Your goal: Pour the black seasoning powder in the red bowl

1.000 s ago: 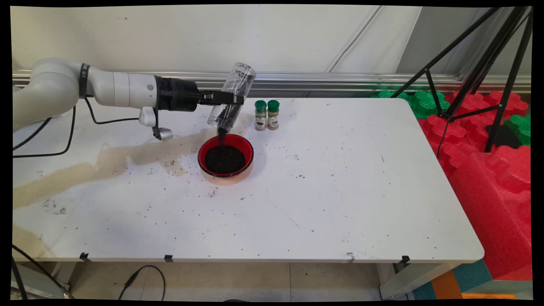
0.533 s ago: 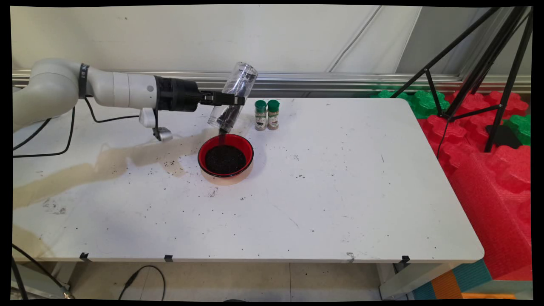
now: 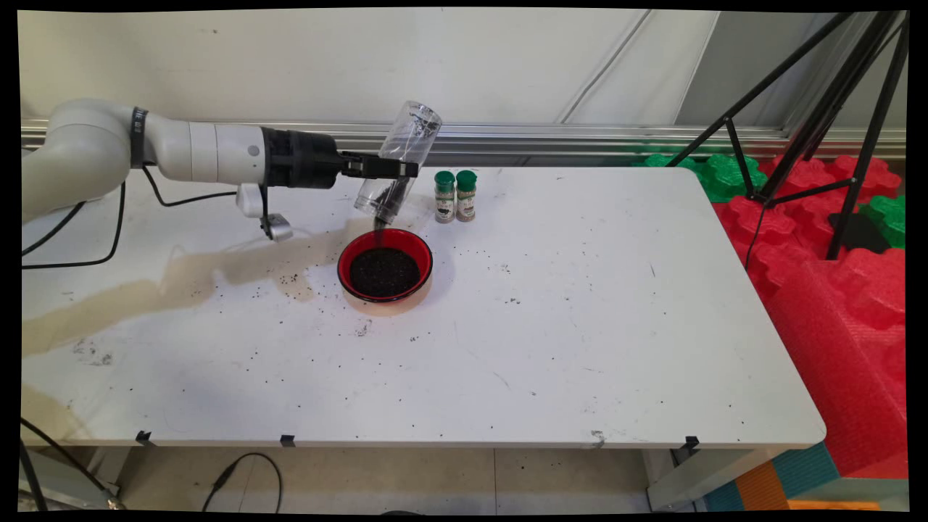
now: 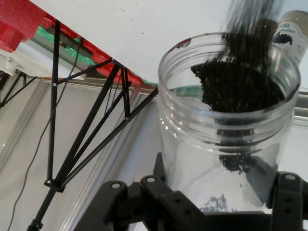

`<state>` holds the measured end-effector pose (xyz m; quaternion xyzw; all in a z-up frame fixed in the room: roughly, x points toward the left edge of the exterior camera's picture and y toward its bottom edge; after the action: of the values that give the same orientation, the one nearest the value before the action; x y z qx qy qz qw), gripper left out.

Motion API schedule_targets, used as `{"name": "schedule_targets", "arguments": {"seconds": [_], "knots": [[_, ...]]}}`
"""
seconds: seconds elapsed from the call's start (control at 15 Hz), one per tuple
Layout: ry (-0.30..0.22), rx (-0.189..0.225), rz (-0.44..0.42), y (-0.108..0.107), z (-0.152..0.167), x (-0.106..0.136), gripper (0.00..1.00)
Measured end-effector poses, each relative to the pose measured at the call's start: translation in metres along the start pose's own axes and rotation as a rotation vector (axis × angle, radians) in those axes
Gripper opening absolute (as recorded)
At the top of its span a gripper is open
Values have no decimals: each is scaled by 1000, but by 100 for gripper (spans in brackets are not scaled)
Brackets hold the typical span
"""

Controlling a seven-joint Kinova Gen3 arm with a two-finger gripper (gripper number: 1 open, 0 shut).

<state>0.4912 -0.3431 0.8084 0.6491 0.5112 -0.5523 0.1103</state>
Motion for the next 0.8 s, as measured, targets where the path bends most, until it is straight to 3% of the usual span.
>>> {"name": "schedule_targets", "arguments": {"seconds": [0.8], "knots": [[-18, 34, 64, -7, -11, 0, 0]]}}
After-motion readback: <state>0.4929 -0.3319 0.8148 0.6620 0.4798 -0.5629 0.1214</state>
